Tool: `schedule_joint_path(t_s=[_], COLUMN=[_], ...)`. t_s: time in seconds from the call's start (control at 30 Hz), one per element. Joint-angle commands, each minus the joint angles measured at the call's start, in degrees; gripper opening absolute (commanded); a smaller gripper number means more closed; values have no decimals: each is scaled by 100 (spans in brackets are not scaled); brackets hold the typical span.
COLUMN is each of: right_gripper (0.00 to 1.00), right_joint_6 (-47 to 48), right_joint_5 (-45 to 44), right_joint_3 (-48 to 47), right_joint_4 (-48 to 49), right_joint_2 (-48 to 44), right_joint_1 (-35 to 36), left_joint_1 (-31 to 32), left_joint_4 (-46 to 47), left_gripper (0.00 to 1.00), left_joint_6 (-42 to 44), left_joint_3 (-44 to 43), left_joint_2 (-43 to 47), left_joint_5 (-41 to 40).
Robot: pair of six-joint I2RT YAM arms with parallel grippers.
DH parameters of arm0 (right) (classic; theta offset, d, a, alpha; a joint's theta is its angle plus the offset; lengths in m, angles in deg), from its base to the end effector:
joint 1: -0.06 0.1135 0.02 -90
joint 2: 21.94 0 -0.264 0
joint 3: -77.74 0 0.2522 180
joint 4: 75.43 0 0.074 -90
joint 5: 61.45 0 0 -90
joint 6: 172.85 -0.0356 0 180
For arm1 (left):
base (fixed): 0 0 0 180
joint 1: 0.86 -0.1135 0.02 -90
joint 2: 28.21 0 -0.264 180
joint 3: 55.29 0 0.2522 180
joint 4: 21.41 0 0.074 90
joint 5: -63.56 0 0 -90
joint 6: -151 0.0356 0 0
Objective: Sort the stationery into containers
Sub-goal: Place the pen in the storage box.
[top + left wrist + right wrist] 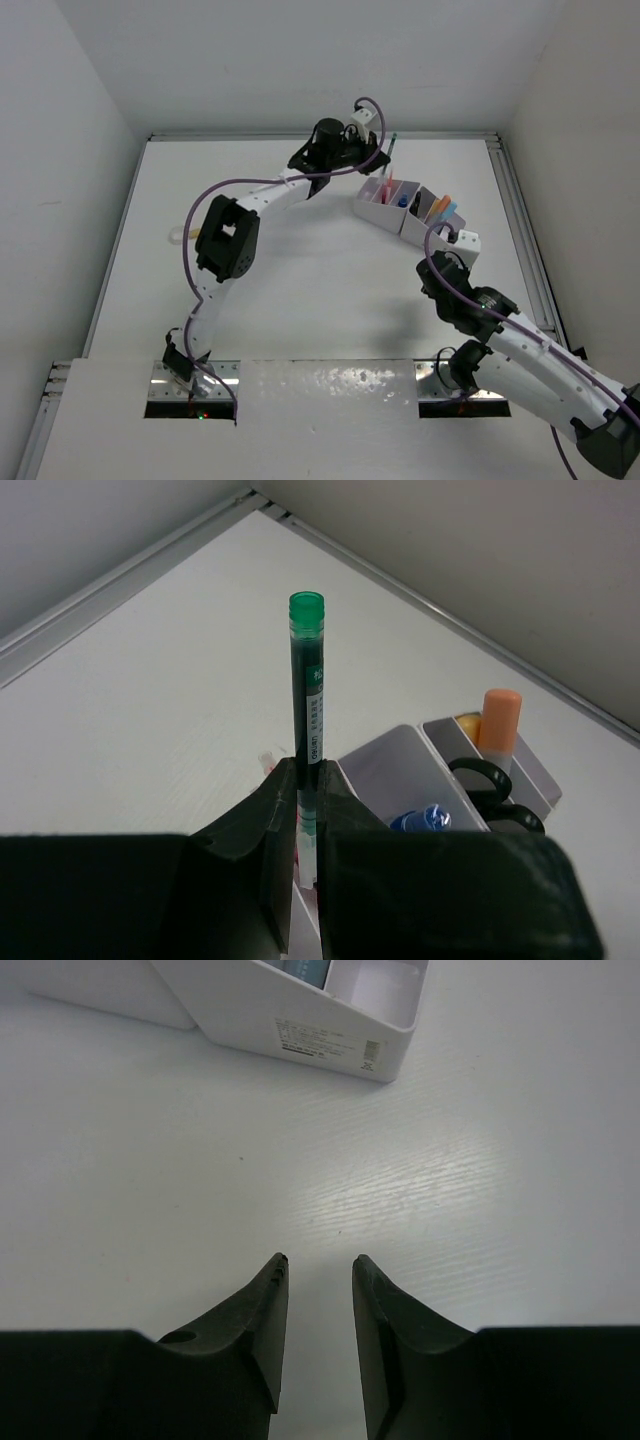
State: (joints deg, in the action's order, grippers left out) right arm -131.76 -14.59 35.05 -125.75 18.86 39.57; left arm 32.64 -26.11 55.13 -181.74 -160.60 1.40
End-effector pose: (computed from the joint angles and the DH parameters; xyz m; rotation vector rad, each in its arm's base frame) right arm 0.1224 0.0694 0.2195 0.4918 2.0915 -0.0397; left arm 0.4515 -0.3188 0.2629 0.7849 1.6504 -0.9180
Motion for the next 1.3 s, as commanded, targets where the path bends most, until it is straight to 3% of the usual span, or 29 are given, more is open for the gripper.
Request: schedule_joint_path(t_s=[0.0,0.2,0.4,0.47,0.5,0.73,0.8,0.9,0.97,1.03,1.13,1.27], right_gripper=[32,32,32,32,32,32,32,32,33,33,34,41], right_joint_6=[-58,118,215,223,241,320,364,486,575,566,584,811], right_joint_5=[-160,-248,-257,-248,-239,-213,-187,-117,-46,-37,42,200], right_joint_3=[-157,-368,-465,-473,-482,-517,-535,-579,-623,-614,-509,-500], right_joint_4=[-79,-124,-115,-106,-97,-71,-62,-1,8,8,226,658], right_joint_2=[16,183,288,297,289,280,280,341,455,534,719,1026], right_joint_1=[-13,-22,-13,-22,-13,-22,-22,-13,22,40,136,268], left_joint_1=[52,166,184,157,149,87,34,-141,-403,-598,-1132,-1828], left_joint_4=[930,1264,1186,1099,1081,669,449,-612,-1851,-3147,-4635,-6238], left_gripper=[0,0,1,13,24,58,60,60,58,56,60,74], left_joint_6=[-318,-819,-785,-618,-513,-143,-46,330,533,1296,2500,3600], left_joint_3=[-263,96,335,326,300,-16,-209,-990,-1491,-1564,-889,350], left_joint_2=[-128,-313,-339,-331,-322,-155,-59,230,581,916,1768,2848], left_joint_5=[108,354,372,328,302,223,214,31,-399,-716,-1410,-1939])
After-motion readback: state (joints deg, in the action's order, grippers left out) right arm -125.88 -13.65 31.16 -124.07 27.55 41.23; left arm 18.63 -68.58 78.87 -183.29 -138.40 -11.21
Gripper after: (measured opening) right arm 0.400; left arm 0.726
